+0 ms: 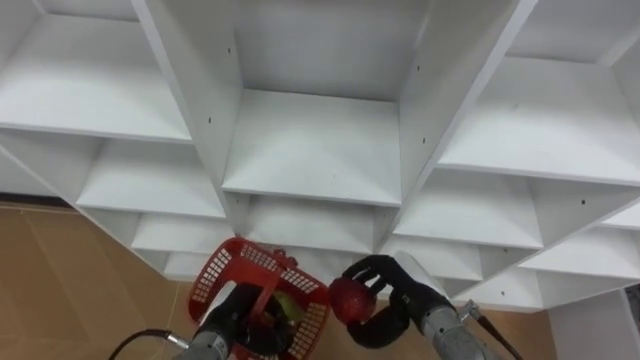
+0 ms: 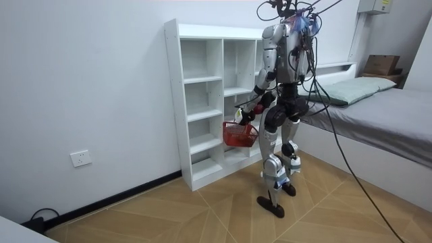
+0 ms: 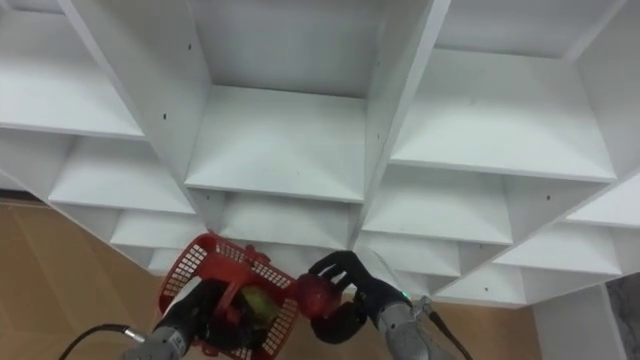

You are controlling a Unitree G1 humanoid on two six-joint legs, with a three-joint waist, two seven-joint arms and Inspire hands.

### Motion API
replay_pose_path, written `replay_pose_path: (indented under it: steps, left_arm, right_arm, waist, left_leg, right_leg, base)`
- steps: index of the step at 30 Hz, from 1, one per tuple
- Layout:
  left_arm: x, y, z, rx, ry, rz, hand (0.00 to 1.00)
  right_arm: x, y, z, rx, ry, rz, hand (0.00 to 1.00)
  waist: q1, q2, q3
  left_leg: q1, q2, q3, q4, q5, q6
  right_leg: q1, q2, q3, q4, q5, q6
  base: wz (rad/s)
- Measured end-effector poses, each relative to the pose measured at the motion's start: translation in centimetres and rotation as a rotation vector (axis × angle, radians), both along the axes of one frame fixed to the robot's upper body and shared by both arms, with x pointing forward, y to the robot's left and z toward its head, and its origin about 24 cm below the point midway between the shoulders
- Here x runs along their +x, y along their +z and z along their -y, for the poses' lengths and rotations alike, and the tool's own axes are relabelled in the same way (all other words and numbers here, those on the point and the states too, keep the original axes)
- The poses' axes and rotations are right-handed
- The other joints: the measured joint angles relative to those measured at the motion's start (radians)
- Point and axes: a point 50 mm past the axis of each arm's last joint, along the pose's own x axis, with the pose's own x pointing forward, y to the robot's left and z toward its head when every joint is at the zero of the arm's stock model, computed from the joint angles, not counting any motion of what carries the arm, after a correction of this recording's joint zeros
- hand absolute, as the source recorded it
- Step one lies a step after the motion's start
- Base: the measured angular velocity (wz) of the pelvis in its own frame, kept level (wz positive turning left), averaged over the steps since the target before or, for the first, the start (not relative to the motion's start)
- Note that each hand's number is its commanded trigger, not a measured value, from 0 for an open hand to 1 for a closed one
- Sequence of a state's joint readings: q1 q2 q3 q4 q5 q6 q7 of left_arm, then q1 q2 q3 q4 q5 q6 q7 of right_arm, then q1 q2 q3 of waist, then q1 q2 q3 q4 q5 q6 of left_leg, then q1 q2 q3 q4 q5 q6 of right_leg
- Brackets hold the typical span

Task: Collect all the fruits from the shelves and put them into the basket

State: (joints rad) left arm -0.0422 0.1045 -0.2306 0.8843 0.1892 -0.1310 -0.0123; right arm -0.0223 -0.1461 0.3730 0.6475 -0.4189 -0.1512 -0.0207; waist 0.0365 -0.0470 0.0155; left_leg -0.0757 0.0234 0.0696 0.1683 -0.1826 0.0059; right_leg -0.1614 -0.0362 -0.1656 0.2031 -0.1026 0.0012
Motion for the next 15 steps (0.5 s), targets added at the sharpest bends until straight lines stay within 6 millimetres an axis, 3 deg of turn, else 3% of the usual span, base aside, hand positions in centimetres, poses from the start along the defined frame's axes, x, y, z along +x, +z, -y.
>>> replay_pose_path:
  steps: [15]
  left_arm:
    - [0.48,0.21,0.75,0.068,-0.122,0.018,1.0]
  right_arm:
    - [0.86,-0.31,0.06,-0.044,-0.028,0.019,1.0]
  waist:
    - [0.004,0.006,0.0035]
  left_leg:
    - [-0.034,-0.002,-0.03,0.012,0.0,0.0]
  right_leg:
    - [-0.013,-0.006,-0.032,0.0,-0.002,-0.001]
  base:
    - [0.06]
